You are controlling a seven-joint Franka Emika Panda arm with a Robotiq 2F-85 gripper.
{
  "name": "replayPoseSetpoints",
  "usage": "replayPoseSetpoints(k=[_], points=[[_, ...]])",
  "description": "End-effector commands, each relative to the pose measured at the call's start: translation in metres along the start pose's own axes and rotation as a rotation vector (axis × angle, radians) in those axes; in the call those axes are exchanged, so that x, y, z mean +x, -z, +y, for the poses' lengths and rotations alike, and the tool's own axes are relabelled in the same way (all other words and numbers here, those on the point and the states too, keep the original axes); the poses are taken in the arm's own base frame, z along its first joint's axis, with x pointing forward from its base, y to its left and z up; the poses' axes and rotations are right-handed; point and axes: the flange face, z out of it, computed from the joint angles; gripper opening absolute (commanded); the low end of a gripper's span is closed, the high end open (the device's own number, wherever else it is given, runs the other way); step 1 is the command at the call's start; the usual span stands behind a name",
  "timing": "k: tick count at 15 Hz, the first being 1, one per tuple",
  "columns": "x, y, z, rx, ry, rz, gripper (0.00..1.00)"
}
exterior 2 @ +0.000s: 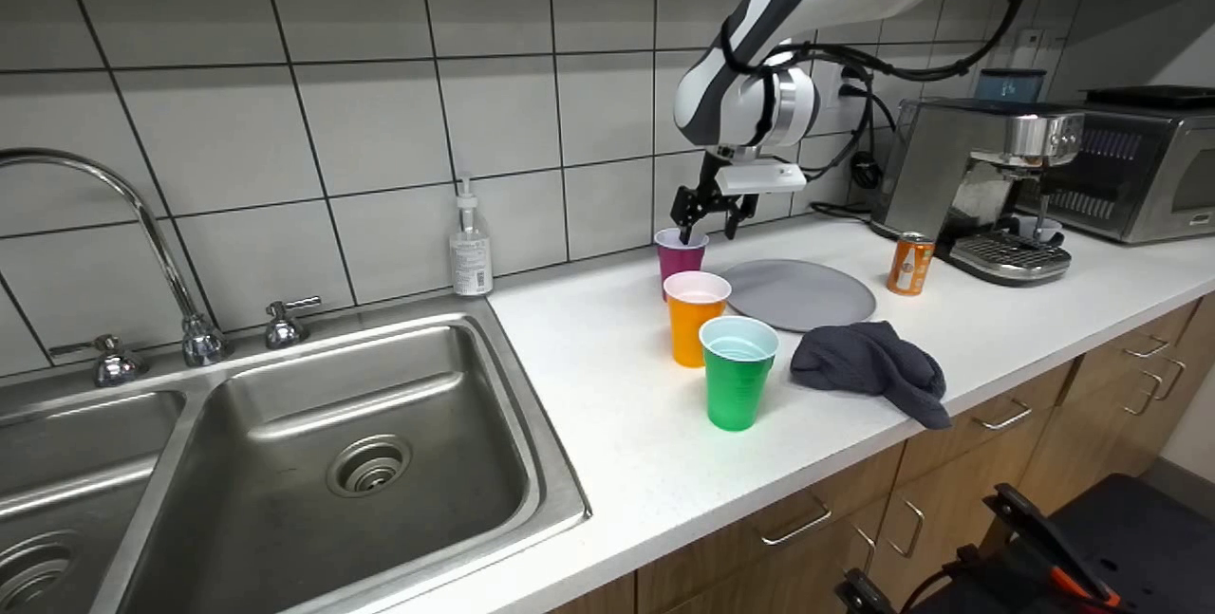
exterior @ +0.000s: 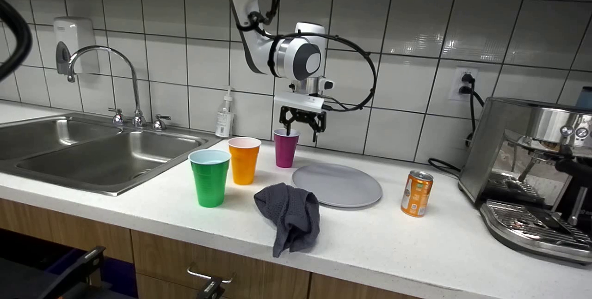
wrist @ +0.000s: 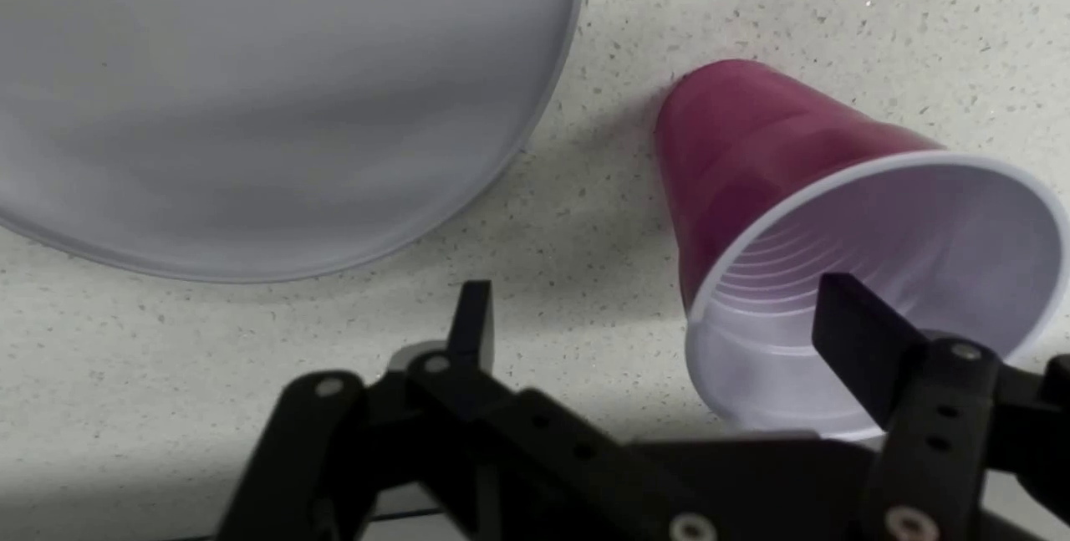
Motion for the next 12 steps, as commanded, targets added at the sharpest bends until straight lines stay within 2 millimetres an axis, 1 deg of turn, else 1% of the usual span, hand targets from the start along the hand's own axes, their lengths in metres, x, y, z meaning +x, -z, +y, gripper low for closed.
replayPoseSetpoints(k=[1, 3, 4, 10, 11, 12], points=[[0.0076, 0.0005, 0.0015, -0.001, 0.004, -0.016, 0.73], [0.0078, 0.0001, 0.0017, 0.000, 0.004, -0.016, 0.60], [0.0080, -0.0001, 0.0018, 0.000, 0.003, -0.016, 0.50], [0.0079, 0.0011, 0.0021, 0.003, 0.003, -0.020, 0.05], [0.0078, 0.0012, 0.0021, 0.003, 0.003, -0.021, 0.00], [0.0076, 0.0012, 0.0021, 0.003, 0.003, -0.022, 0.00]])
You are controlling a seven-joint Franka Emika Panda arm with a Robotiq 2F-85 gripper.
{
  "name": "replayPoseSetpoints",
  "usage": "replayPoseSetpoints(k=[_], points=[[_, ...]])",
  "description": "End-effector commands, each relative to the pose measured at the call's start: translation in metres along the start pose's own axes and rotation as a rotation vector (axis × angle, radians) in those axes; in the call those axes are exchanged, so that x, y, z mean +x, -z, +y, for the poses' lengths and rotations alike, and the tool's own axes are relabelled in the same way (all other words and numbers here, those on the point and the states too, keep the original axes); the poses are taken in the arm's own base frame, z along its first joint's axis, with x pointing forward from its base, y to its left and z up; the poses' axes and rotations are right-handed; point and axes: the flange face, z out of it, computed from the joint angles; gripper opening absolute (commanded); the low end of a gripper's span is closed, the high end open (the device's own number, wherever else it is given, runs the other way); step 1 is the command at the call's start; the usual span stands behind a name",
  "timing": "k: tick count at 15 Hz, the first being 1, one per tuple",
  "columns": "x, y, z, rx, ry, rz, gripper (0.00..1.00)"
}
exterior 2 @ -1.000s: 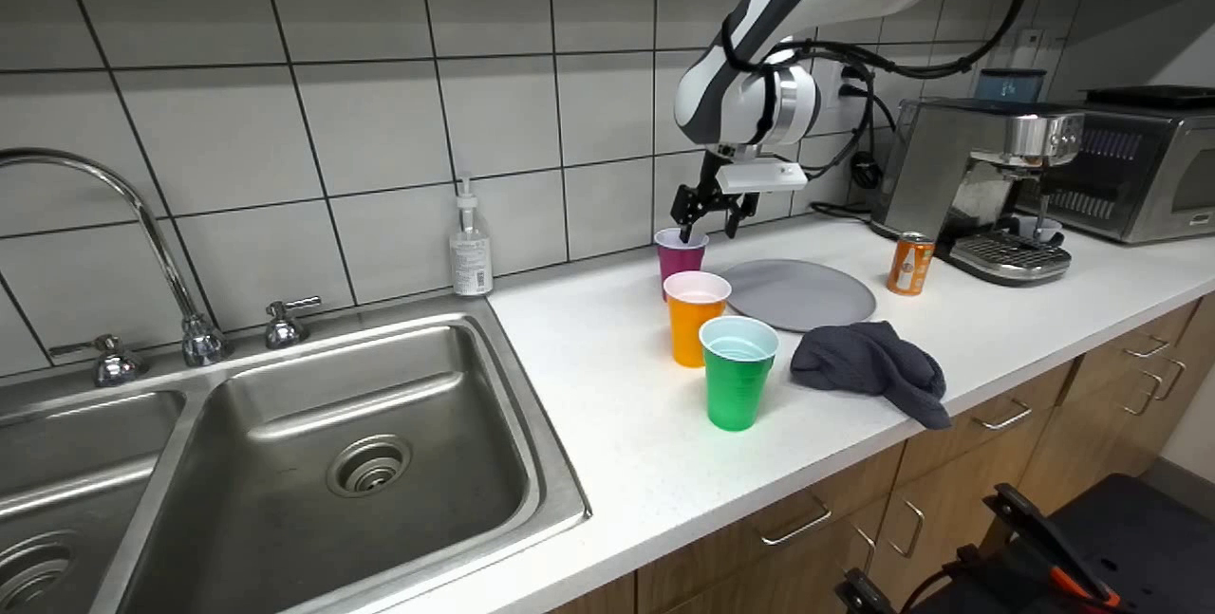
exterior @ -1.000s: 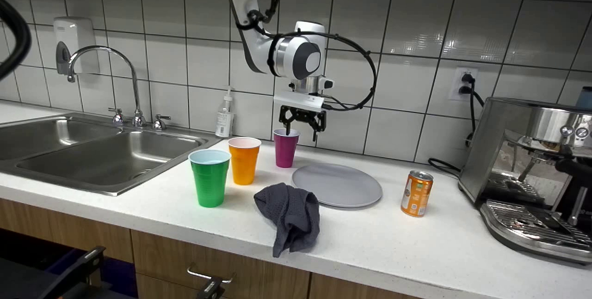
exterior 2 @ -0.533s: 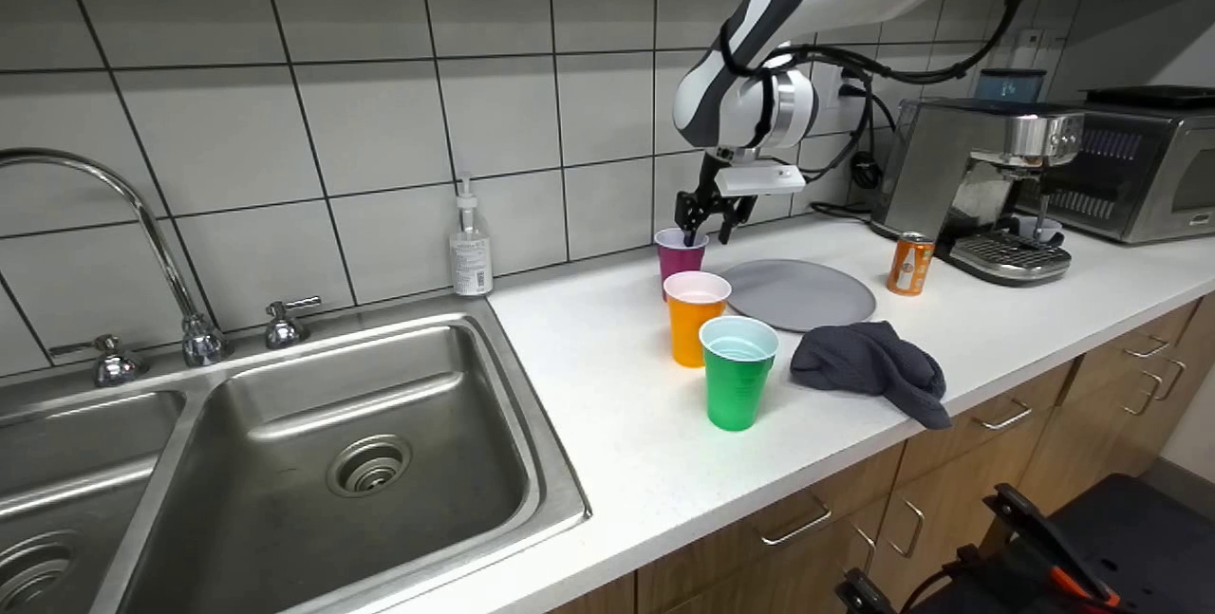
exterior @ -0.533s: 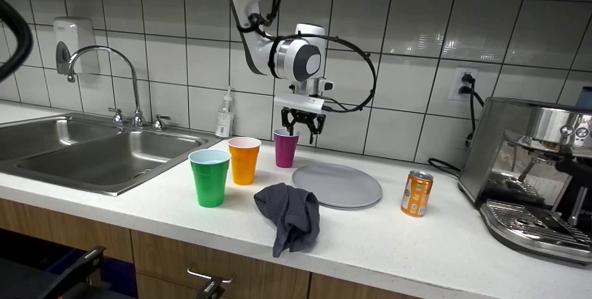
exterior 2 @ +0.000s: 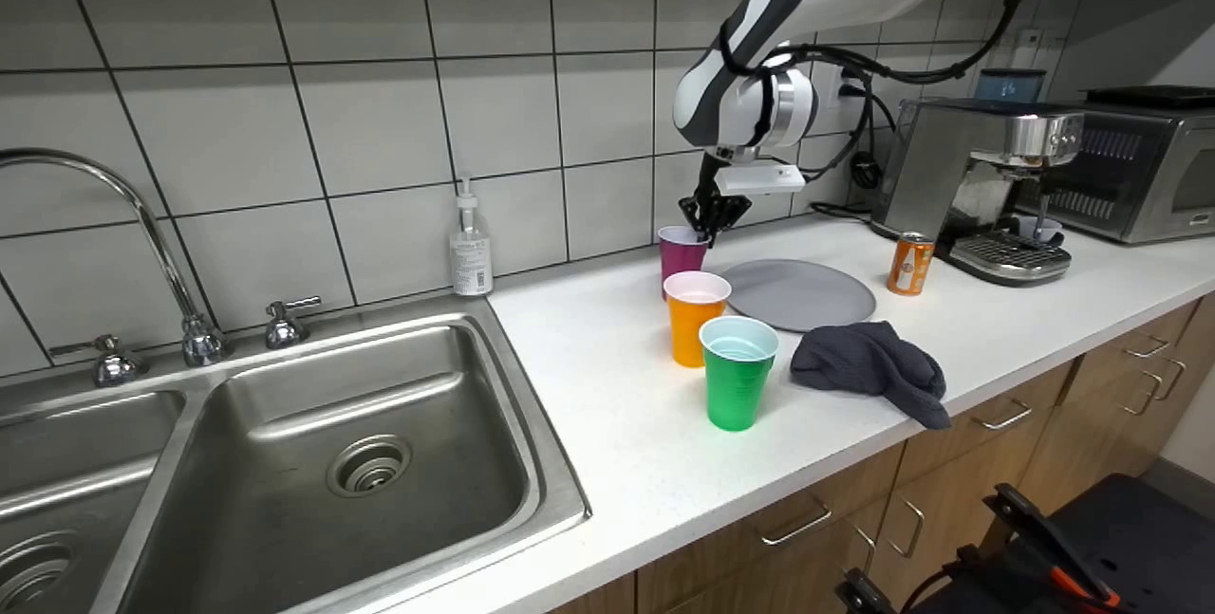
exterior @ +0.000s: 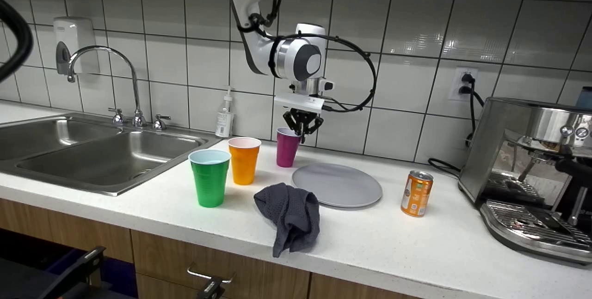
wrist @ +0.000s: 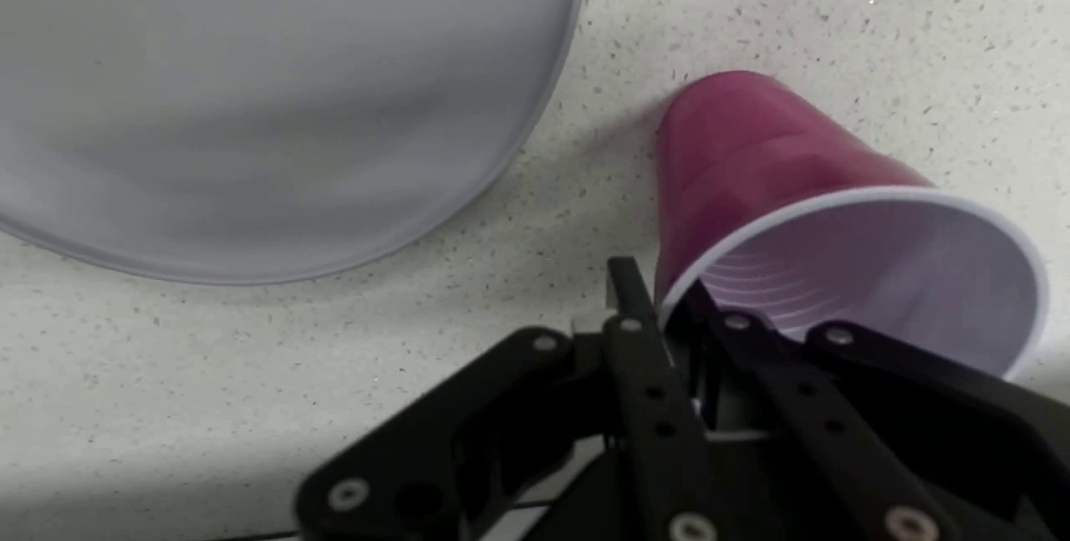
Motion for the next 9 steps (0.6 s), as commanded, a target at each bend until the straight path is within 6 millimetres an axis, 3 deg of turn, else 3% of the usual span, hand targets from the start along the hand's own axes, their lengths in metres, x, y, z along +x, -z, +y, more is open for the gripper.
replayPoseSetpoints(k=[1, 9], points=[[0.0056, 0.0041, 0.0016, 0.002, 0.003, -0.016, 0.00], [0.0124, 0.0042, 0.0044, 0.025, -0.001, -0.007, 0.01]])
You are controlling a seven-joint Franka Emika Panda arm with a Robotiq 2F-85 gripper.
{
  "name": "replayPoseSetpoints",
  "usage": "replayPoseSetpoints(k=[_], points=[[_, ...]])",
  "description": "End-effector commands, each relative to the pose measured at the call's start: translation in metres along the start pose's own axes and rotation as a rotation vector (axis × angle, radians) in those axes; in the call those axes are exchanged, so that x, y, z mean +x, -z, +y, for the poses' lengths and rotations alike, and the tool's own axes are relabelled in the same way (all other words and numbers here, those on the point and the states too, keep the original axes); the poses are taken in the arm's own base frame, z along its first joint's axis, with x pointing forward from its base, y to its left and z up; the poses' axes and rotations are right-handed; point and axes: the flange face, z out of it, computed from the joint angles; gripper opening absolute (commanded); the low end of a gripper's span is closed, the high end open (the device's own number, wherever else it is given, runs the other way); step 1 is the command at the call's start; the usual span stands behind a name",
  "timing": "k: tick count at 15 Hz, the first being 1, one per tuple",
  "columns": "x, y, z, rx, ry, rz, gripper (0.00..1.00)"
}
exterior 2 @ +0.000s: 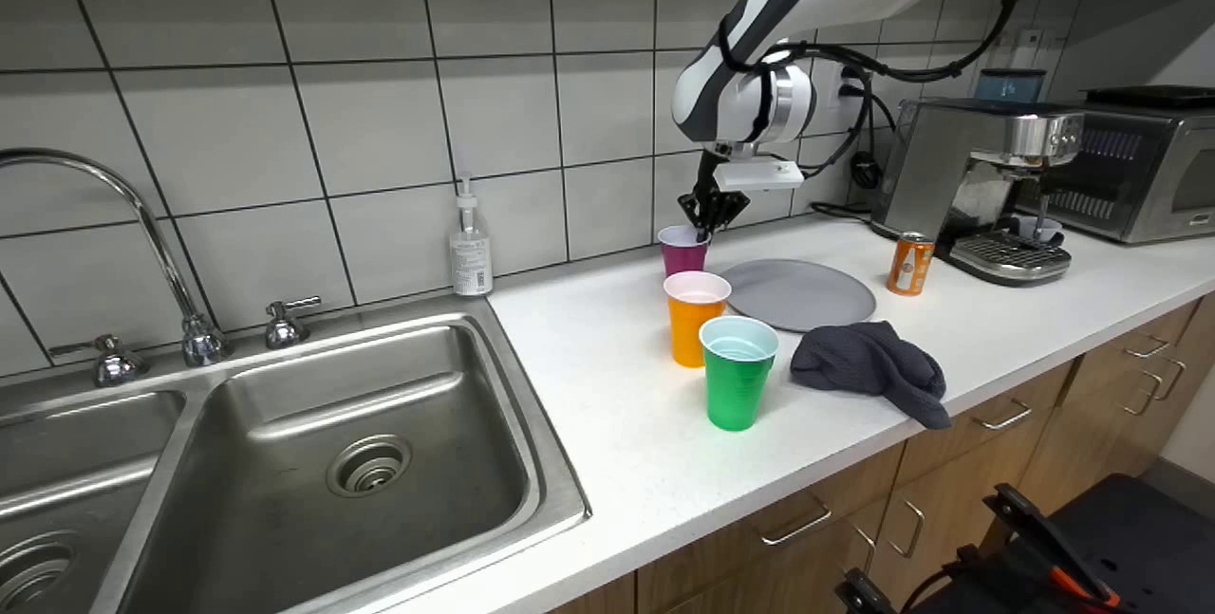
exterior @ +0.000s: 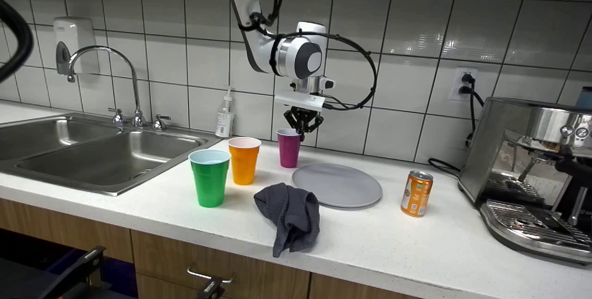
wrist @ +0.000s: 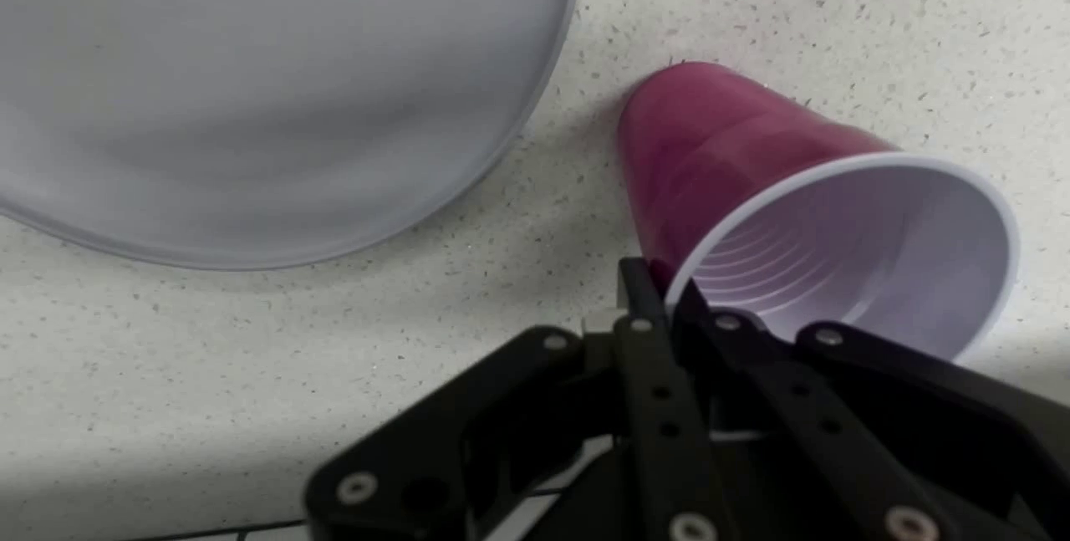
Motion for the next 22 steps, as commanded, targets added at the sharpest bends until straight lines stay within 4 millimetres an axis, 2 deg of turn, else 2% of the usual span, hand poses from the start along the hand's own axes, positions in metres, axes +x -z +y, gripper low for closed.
replayPoseSetpoints(k=[1, 9, 18, 22], points=[[0.007, 0.003, 0.005, 0.027, -0.003, -0.001, 0.01], [0.004, 0.020, 0.016, 0.050, -0.034, 0.025, 0.01], [0.003, 0.059, 0.025, 0.064, -0.048, 0.075, 0.01], [0.002, 0.061, 0.038, 0.065, -0.071, 0.081, 0.01]])
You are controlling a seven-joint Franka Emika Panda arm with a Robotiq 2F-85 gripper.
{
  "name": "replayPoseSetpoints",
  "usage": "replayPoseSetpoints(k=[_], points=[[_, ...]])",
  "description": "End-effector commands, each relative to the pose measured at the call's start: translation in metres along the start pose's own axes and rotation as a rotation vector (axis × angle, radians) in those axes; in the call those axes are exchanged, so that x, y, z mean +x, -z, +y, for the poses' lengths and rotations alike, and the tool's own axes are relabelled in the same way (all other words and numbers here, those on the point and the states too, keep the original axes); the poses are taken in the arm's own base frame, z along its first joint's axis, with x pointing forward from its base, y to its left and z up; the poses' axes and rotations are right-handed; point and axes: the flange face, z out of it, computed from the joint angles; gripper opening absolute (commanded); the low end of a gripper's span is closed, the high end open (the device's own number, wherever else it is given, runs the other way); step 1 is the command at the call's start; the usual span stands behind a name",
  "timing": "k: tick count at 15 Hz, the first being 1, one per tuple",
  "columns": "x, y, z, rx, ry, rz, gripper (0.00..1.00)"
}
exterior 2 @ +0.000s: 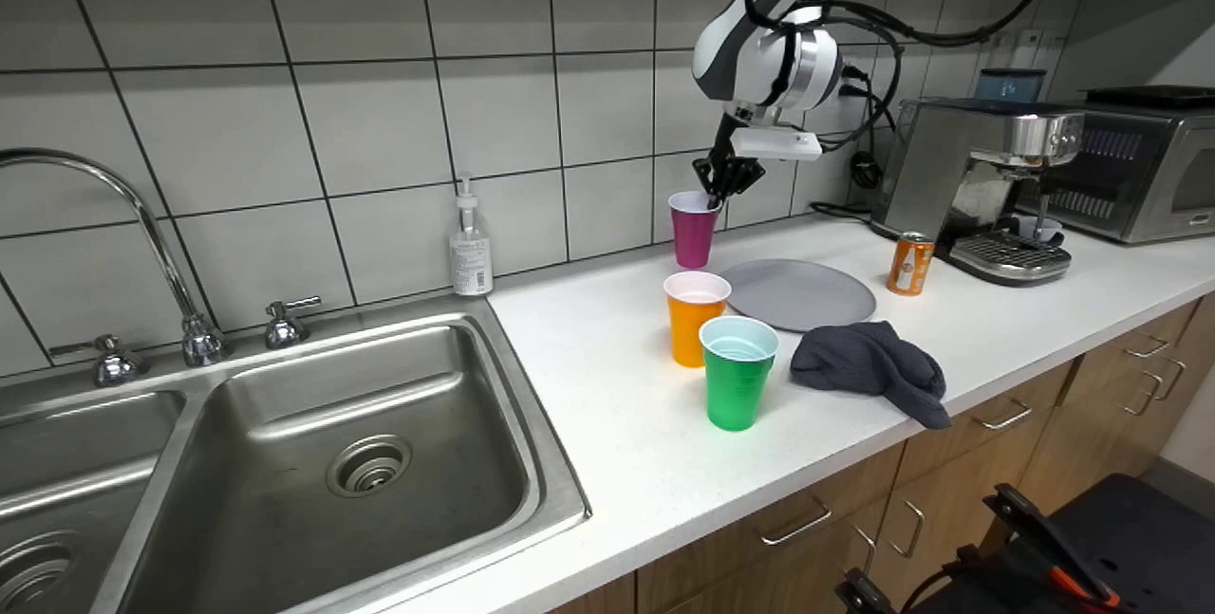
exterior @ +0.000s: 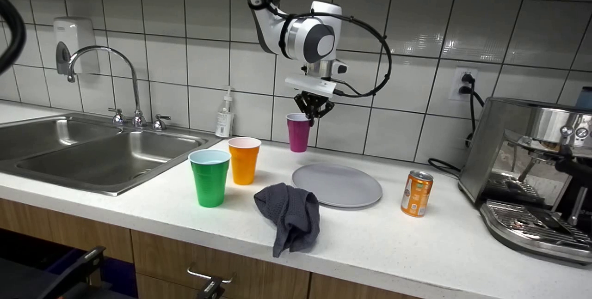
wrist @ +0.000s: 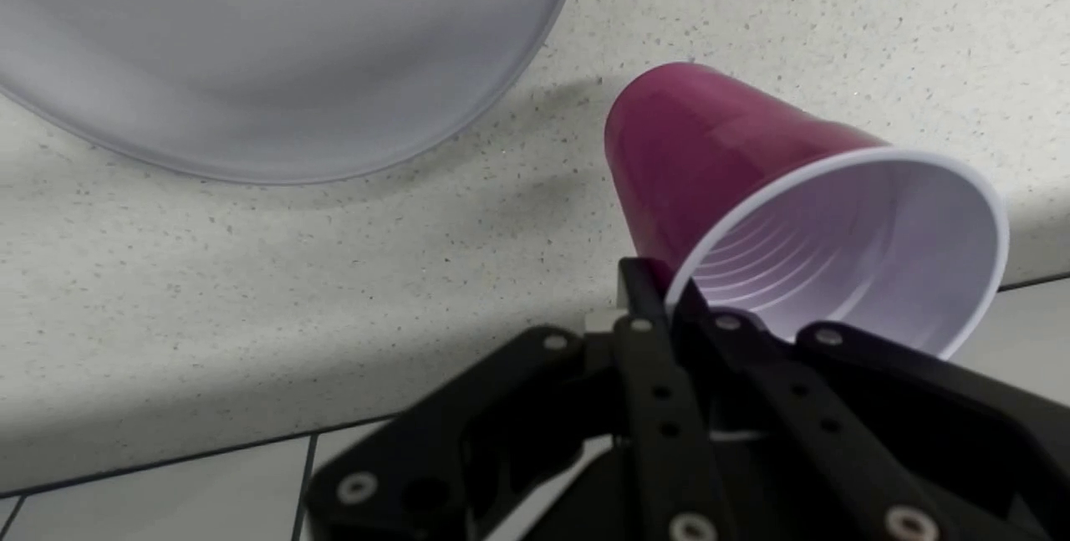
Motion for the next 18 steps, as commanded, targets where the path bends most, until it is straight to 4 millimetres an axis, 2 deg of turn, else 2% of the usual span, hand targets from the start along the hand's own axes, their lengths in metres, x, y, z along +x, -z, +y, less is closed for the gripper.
replayPoseSetpoints(k=[1, 18], points=[[-0.006, 0.011, 0.012, 0.028, -0.006, 0.002, 0.01], [-0.018, 0.022, 0.103, -0.005, -0.131, 0.011, 0.01]])
